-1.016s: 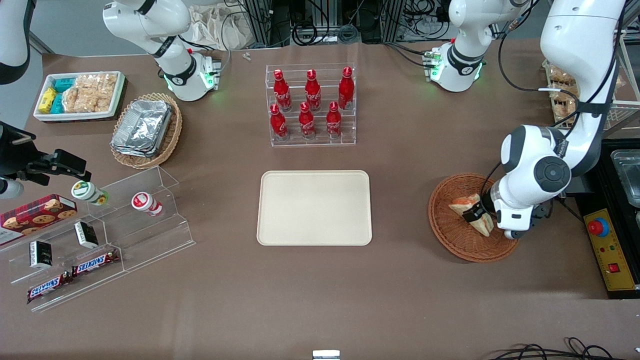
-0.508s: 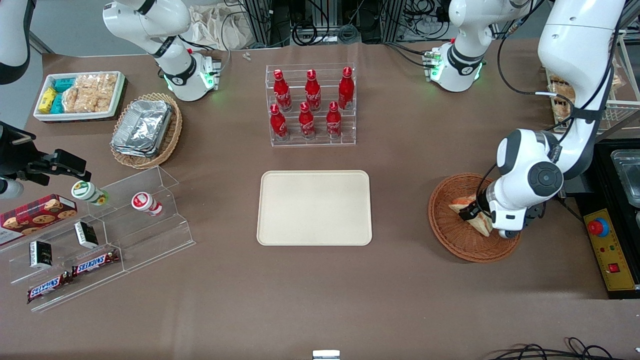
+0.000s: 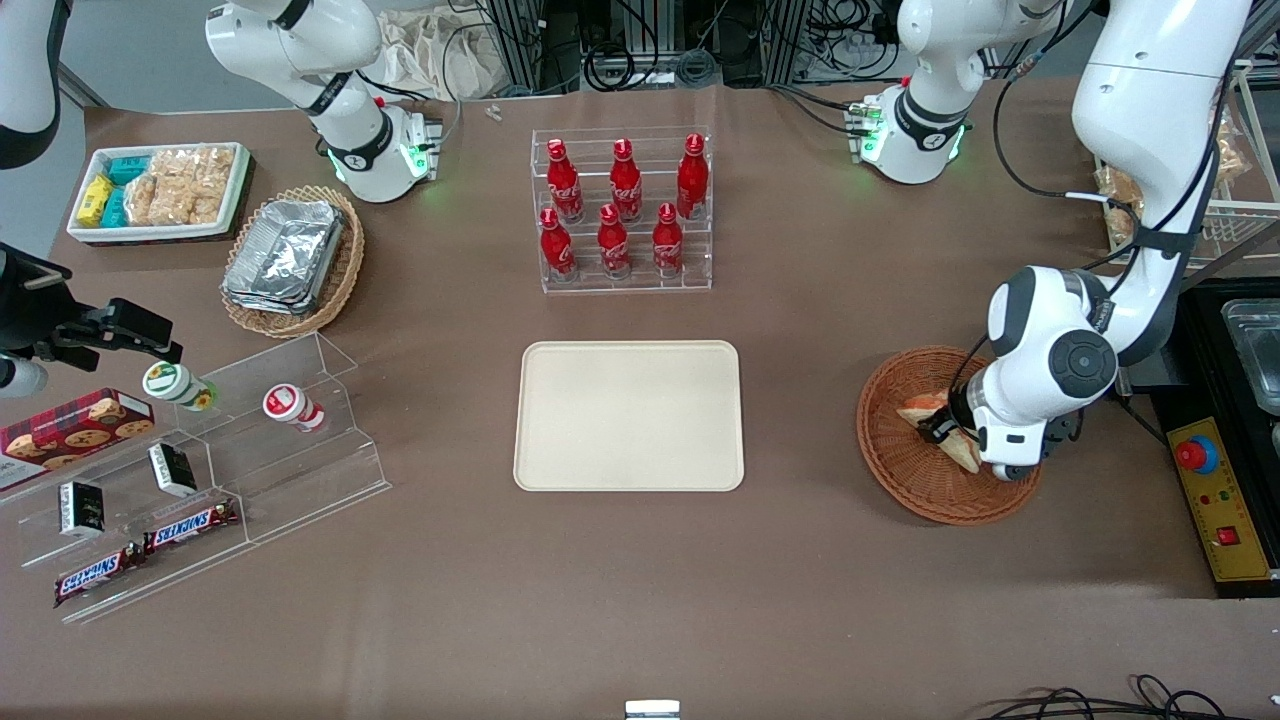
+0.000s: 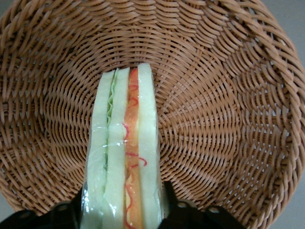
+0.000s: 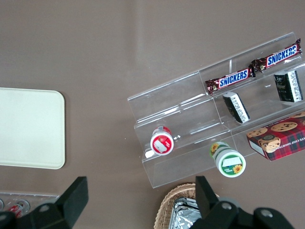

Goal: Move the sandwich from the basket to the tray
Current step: 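Lower the left gripper and close it on the sandwich's edge, then lift the sandwich out of the basket and carry it over the cream tray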

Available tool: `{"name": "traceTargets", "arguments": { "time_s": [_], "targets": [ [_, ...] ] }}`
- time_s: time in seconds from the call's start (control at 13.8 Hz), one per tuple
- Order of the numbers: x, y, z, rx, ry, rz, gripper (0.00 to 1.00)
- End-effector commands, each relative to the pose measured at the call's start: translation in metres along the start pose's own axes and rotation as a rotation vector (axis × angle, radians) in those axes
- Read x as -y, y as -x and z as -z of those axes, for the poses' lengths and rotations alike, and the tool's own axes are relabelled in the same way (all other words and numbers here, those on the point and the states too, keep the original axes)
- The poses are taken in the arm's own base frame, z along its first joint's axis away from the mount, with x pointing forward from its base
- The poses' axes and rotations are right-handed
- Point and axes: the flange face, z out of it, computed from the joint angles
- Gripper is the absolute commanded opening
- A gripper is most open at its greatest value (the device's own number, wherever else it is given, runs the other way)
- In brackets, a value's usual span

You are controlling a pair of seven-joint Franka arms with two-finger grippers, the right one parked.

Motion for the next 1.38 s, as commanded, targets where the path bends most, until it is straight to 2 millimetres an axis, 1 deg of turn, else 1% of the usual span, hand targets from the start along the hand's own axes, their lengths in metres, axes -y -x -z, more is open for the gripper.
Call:
{"name": "traceTargets", "arguments": {
  "time_s": [0.0,0.15,0.22,0.29,0.44,0.51,0.58,0.73,0.8,0.87,0.94,1.02,1.09,1.16,1.23,1.31],
  "targets": [
    [-0.001,-0.003,0.001,-0.027,0.010,0.039,0.00],
    [-0.005,-0.006,0.010,-0.038,0.023,0.081,0.00],
    [-0.007,-0.010,0.021,-0.052,0.033,0.119,0.00],
    [-0.010,-0.013,0.032,-0.065,0.038,0.126,0.00],
    [-0.015,-0.019,0.069,-0.077,0.025,0.120,0.00],
    [-0.015,-0.025,0.094,-0.077,0.003,0.105,0.00],
    [-0.018,-0.031,0.123,-0.067,-0.018,0.078,0.00],
    [-0.022,-0.041,0.192,-0.038,-0.045,0.066,0.00],
    [-0.028,-0.036,0.225,-0.026,-0.040,0.057,0.00],
    [-0.037,-0.028,0.250,-0.017,-0.021,0.033,0.00],
    [-0.046,-0.018,0.269,-0.024,0.003,-0.032,0.00],
    [-0.063,0.002,0.280,-0.031,0.027,-0.148,0.00],
    [-0.076,0.018,0.289,-0.037,0.052,-0.221,0.00],
    [-0.092,0.036,0.290,-0.030,0.066,-0.300,0.00],
    [-0.118,0.061,0.280,-0.019,0.078,-0.394,0.00],
    [-0.140,0.079,0.265,-0.007,0.087,-0.468,0.00]
  ]
}}
